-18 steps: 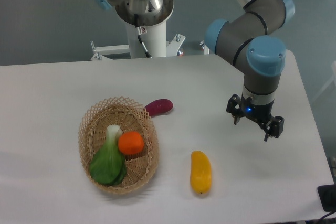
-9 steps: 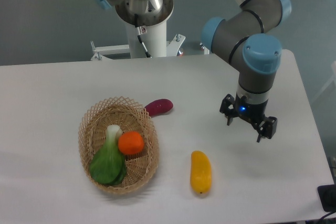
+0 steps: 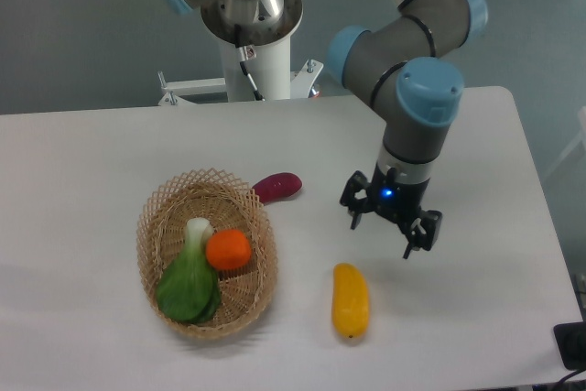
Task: Pick up the orange from the basket
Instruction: 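Move the open gripper over the wicker basket toward the orange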
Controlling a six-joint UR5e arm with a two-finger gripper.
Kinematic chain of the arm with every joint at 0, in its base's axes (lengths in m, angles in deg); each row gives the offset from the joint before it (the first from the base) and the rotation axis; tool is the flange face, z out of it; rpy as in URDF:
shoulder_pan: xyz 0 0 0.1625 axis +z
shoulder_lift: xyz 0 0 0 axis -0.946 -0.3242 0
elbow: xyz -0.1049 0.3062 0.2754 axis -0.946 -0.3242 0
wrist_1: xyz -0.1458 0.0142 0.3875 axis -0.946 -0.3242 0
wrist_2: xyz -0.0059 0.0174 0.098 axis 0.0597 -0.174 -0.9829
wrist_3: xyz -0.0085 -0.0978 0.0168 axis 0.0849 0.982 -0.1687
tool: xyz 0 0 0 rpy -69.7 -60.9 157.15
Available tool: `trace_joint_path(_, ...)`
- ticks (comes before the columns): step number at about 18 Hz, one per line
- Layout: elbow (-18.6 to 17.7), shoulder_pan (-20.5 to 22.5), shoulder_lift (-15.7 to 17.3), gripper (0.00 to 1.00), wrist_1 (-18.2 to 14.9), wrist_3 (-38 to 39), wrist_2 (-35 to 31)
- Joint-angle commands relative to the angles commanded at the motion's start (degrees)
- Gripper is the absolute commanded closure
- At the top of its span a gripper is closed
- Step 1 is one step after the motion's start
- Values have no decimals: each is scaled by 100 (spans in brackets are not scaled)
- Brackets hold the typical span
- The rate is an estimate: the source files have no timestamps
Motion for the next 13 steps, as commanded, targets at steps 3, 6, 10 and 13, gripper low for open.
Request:
trace_joint_path(3,18,-158,-18,0,35,70,105)
trace_joint_path(6,-17,-359,-79,0,158,62,237)
trace_joint_path(10,-17,-650,-202,0,185,-236,211)
trace_joint_path(13,-122,-914,-158,0,176,-474,194)
